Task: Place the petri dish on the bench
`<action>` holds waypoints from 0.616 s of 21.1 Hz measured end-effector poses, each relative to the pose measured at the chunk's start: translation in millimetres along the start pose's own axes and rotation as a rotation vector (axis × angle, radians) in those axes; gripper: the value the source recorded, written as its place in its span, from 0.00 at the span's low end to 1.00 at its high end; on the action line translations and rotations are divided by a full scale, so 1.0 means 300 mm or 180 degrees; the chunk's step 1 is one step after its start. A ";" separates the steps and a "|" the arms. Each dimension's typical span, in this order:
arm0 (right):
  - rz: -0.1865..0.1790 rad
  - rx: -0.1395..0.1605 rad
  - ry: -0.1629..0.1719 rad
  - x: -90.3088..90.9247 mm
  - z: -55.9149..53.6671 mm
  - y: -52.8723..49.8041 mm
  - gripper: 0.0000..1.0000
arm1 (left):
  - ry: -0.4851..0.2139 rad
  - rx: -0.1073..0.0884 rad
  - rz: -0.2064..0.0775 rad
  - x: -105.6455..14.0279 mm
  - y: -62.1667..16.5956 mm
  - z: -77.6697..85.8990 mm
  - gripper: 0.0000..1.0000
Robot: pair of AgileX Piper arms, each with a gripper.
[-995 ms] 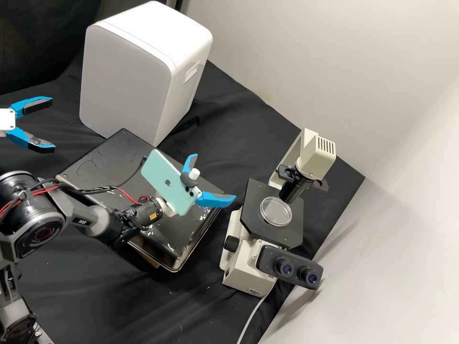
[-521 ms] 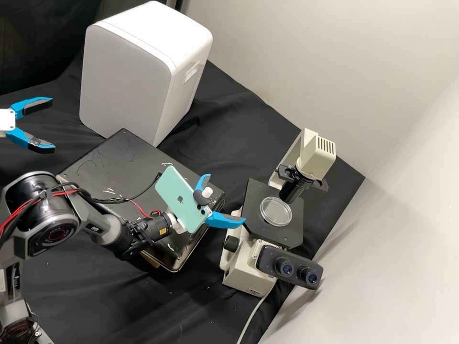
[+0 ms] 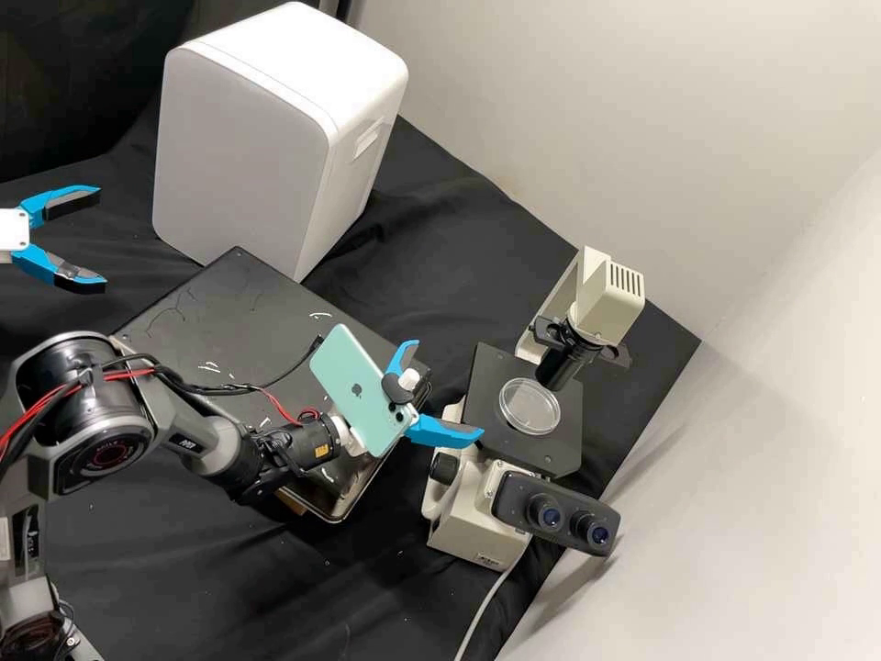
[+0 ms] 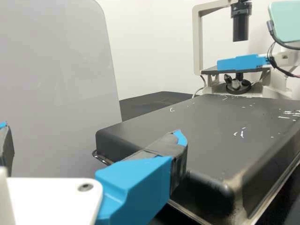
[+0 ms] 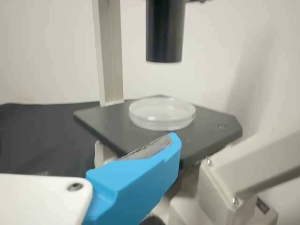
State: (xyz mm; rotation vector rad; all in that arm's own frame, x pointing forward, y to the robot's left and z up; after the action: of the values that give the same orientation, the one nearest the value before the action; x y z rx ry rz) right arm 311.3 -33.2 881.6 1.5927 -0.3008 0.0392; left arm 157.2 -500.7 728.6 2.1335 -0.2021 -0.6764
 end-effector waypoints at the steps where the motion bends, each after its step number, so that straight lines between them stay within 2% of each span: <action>1: 0.0031 -0.0001 0.0033 0.009 -0.008 0.008 1.00 | 0.0000 0.0000 0.0000 0.000 0.000 0.000 1.00; 4: 0.0116 -0.0011 0.0086 0.052 -0.012 0.031 1.00 | 0.0000 0.0000 0.0000 0.000 0.000 0.000 1.00; 9: 0.0050 -0.0013 -0.0080 0.099 0.022 0.033 1.00 | 0.0000 0.0006 0.0000 0.000 0.000 0.000 1.00; 10: 0.0065 -0.0014 -0.0076 0.105 0.020 0.039 1.00 | 0.0000 0.0013 0.0000 0.000 0.000 0.000 1.00; 11: 0.0084 -0.0015 -0.0070 0.110 0.020 0.045 1.00 | 0.0000 0.0054 0.0000 0.000 0.000 0.000 1.00; 13: 0.0108 -0.0016 -0.0077 0.122 0.026 0.051 1.00 | 0.0000 0.0070 0.0000 0.000 0.000 0.000 1.00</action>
State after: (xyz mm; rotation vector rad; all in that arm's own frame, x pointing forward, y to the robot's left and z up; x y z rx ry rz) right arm 341.9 -47.3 903.7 1.5841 -0.3463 0.0454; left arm 157.2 -500.7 728.6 2.1544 -0.2105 -0.6770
